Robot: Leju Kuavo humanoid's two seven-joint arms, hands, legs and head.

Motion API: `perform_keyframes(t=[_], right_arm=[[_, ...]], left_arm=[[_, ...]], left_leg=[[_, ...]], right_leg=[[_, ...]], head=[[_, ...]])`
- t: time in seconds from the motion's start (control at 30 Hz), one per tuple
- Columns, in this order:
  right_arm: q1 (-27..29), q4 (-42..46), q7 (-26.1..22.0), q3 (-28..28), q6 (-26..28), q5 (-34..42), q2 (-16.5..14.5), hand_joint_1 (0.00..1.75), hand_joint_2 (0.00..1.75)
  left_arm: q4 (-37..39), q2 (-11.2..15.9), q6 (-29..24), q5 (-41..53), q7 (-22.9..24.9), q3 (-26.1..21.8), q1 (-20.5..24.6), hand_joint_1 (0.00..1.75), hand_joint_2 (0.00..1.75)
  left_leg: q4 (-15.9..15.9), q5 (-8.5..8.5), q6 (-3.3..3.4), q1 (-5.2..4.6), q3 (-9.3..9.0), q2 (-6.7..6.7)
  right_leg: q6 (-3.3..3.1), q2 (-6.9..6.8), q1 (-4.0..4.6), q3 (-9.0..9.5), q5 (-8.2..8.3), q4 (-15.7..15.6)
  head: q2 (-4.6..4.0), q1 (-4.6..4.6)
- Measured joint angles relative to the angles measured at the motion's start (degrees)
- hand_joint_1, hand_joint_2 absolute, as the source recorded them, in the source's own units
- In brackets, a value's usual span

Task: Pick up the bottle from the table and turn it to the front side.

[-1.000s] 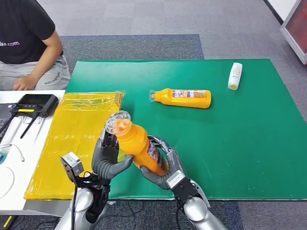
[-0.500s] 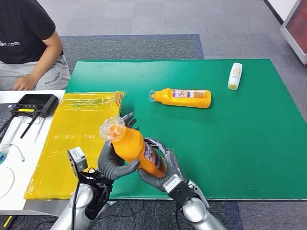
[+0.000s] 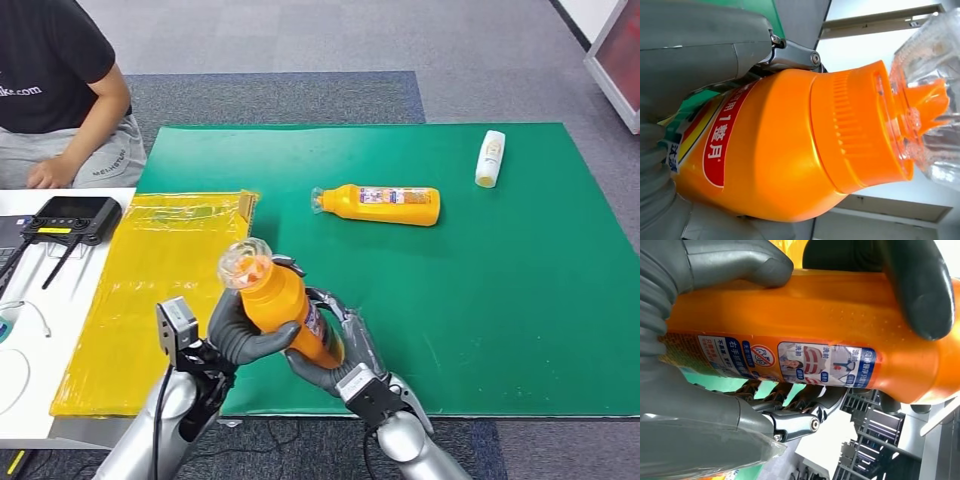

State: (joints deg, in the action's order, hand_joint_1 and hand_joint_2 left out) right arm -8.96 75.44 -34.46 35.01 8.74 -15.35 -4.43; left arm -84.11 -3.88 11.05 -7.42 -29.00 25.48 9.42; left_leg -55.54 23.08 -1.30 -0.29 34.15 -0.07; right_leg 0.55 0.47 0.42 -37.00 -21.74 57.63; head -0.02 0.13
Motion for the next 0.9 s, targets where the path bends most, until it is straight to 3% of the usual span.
perform_keyframes(t=[0.2,0.3,0.43,0.47,0.9], right_arm=[[0.0,0.0,0.0,0.0,0.4,0.0,0.0,1.75,1.75],[0.0,-0.1,0.0,0.0,0.5,0.0,0.0,1.59,1.75],[-0.1,-0.2,0.0,-0.1,0.7,0.1,0.0,0.11,1.75],[-0.1,-0.3,0.1,-0.1,0.8,0.1,0.0,0.00,1.75],[0.0,-0.8,1.1,-1.0,4.1,1.2,-1.7,0.00,1.75]], left_arm=[[0.4,0.4,-1.4,2.2,0.5,0.5,1.1,1.75,1.75],[0.6,0.5,-1.7,2.5,0.5,0.8,1.4,1.75,1.75],[0.8,0.8,-3.2,4.9,0.5,1.2,1.8,1.75,1.75],[0.8,1.0,-3.8,6.0,0.5,1.3,2.0,1.75,1.75],[0.2,9.0,-10.1,23.0,3.7,-0.4,4.1,1.75,1.75]], left_leg=[[0.0,0.00,0.00,0.00,0.01,0.00],[0.0,0.00,0.00,0.00,0.01,0.00],[0.0,0.00,0.00,0.00,0.01,0.00],[0.0,0.00,0.00,0.00,0.01,0.00],[0.0,-0.16,-0.16,0.04,0.07,0.04]], right_leg=[[0.00,0.00,0.00,0.00,0.00,0.0],[0.00,0.00,0.00,0.00,0.00,0.0],[0.00,0.00,0.00,0.00,0.00,0.0],[0.00,0.00,0.00,0.00,0.00,0.0],[-0.13,0.07,0.07,-0.14,0.08,0.0]], head=[[0.00,0.01],[0.00,0.00],[0.00,0.01],[0.00,0.01],[0.00,0.00]])
